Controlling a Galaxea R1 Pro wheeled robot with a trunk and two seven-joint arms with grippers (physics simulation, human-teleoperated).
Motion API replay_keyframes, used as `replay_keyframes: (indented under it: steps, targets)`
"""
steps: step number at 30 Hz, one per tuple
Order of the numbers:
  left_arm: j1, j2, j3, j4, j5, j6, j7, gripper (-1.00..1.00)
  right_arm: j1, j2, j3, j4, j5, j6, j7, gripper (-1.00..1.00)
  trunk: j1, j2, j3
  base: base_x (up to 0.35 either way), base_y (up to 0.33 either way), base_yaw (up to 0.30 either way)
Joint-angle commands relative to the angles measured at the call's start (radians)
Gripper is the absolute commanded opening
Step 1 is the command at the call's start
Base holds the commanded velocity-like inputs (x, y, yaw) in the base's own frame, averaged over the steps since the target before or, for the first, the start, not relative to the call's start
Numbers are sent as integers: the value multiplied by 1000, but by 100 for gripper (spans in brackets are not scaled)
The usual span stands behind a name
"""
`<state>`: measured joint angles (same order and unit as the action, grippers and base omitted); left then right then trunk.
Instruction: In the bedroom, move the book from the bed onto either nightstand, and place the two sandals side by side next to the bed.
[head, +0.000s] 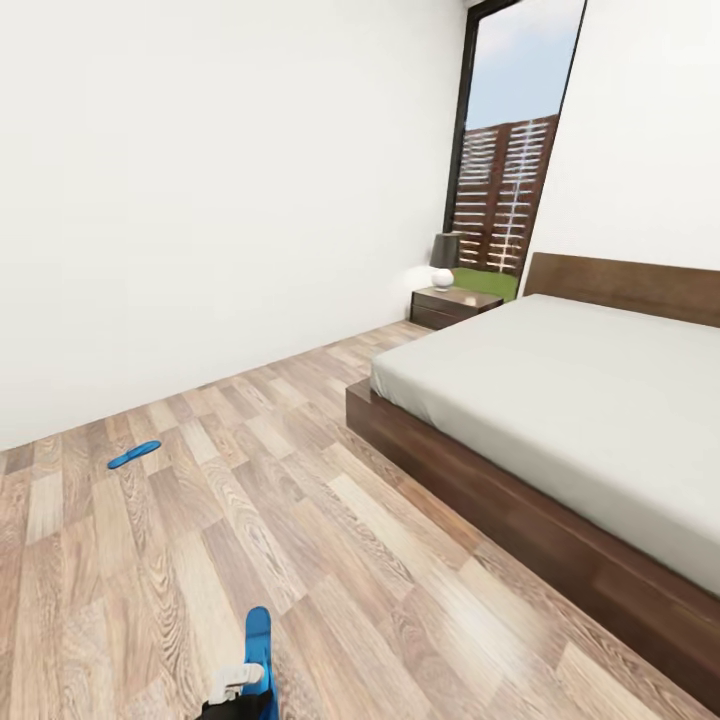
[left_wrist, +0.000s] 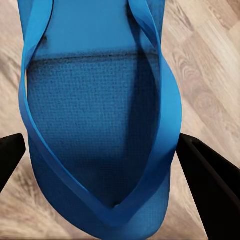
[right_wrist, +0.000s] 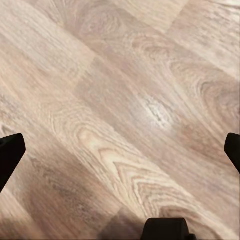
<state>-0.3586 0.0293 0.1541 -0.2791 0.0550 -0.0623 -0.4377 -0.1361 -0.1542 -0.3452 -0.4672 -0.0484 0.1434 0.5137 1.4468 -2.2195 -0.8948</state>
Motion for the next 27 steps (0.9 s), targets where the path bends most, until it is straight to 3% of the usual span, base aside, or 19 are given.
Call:
replay_keyframes:
  steps: [1, 7, 27]
  targets:
    - [-1, 0, 2, 3, 6, -1, -5, -100, 0, 1, -5, -1, -5, 10, 6, 100, 0, 0, -1, 0, 0, 29]
    - [-1, -11, 4, 6, 8, -1, -6, -100, 0, 2, -4, 1, 3, 10, 5, 100, 0, 0, -1, 0, 0, 147]
    - [-1, -12, 4, 8, 8, -1, -5, -100, 0, 2, -3, 1, 5, 10, 5, 100, 0, 0, -1, 22, 0, 277]
